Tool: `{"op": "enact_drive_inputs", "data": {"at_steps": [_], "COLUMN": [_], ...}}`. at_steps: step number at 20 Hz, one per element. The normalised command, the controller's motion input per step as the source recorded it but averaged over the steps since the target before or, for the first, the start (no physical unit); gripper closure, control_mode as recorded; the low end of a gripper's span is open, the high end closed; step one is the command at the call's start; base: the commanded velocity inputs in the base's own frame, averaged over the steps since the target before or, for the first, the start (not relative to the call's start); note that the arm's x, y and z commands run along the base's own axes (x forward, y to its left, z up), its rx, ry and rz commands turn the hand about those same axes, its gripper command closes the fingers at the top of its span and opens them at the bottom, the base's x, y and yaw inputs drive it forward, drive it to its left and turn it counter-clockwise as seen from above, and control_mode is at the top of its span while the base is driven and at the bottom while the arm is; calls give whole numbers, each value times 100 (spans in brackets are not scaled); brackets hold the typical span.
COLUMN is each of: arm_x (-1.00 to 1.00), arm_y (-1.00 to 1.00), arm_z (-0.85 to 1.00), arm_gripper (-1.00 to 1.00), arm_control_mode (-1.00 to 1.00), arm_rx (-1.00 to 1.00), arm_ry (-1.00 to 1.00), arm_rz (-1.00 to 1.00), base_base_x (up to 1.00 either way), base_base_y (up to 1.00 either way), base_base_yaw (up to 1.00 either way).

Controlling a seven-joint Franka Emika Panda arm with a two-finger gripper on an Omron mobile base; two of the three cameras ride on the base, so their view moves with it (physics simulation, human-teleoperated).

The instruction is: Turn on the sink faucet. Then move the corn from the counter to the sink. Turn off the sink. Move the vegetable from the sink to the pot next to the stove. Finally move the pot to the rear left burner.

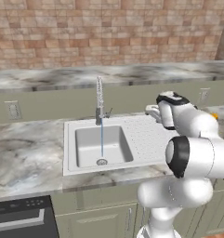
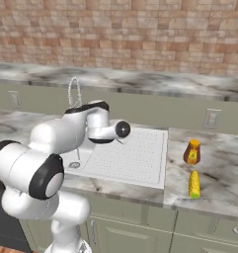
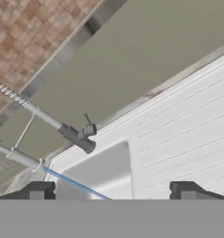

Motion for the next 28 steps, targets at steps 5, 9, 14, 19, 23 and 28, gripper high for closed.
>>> {"op": "enact_drive_inputs", "data": {"at_steps": [5, 9, 14, 19, 23, 28], "arm_x": [-41, -36, -51, -53, -57, -60], "arm_y": [-59, -62, -68, -66, -72, -69], "arm_z": [41, 7, -9, -35, -34, -17], "arm_gripper": [-100, -100, -100, -100, -100, -100], "arm_control_mode": [-100, -100, -100, -100, -100, -100], "arm_rx": [-6, -7, -8, -8, -8, -4], "arm_ry": [35, 42, 37, 31, 31, 30], "arm_rz": [-10, -9, -3, 1, 4, 3], "base_base_x": [0, 0, 0, 0, 0, 0], "base_base_y": [0, 0, 0, 0, 0, 0], "base_base_yaw": [0, 0, 0, 0, 0, 0]}}
